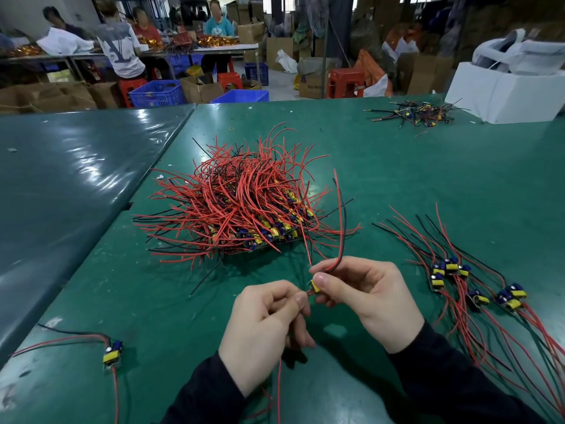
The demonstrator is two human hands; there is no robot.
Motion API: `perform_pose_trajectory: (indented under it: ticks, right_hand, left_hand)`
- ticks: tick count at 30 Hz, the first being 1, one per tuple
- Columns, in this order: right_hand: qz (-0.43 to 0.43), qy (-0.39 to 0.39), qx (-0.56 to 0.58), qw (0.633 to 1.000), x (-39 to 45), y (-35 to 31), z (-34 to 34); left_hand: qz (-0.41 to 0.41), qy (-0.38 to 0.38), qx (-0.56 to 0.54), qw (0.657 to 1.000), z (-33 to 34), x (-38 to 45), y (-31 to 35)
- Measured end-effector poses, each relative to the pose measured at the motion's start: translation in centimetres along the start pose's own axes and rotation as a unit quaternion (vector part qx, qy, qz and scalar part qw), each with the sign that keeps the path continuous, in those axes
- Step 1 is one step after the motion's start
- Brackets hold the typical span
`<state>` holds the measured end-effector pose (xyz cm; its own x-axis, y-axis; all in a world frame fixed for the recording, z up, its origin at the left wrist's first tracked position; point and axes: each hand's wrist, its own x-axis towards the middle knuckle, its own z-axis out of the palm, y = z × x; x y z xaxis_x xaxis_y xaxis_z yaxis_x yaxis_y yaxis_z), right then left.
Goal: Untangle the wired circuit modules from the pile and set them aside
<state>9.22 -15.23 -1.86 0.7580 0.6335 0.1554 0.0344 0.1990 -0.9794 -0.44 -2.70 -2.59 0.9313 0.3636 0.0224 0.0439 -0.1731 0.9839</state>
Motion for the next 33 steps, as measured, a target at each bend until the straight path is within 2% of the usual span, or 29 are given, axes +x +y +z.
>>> perform_pose_trajectory:
  ticks: [4, 8, 13, 17, 19, 25, 30, 33]
  right_hand:
    - [0.016, 0.034, 0.0, 0.999, 0.3, 0.3, -0.2]
    - [0.014, 0.023, -0.003, 1.0, 0.1, 0.4, -0.2]
    - [-0.01, 0.008, -0.008, 1.0, -0.2, 0.4, 0.2]
    - [-0.008, 0.043, -0.002, 0.999, 0.2, 0.1, -0.1]
    - [-0.001, 0.057, 0.01, 0.998, 0.4, 0.1, -0.3]
    - [-0.019, 0.016, -0.005, 1.0, -0.2, 0.4, 0.4]
    - [-0.01, 0.066, 0.009, 0.998, 0.6, 0.3, -0.5]
    - [-0.02, 0.029, 0.006, 0.999, 0.2, 0.5, 0.0]
  left_hand:
    - [0.017, 0.007, 0.073, 0.997, 0.1, 0.0, -0.2]
    - [0.041, 0.035, 0.121, 0.991, 0.3, 0.0, -0.5]
    - [0.012, 0.05, 0.095, 0.994, -0.2, 0.3, -0.7]
    - [-0.014, 0.03, 0.063, 0.997, -0.2, 0.4, -0.5]
    - [-0.016, 0.03, 0.074, 0.997, -0.2, 0.4, -0.6]
    - [-0.003, 0.069, 0.109, 0.992, -0.4, 0.6, -1.1]
    - [-0.026, 0.052, 0.088, 0.994, -0.3, 0.6, -1.1]
    - [-0.005, 0.074, 0.126, 0.989, -0.3, 0.5, -1.1]
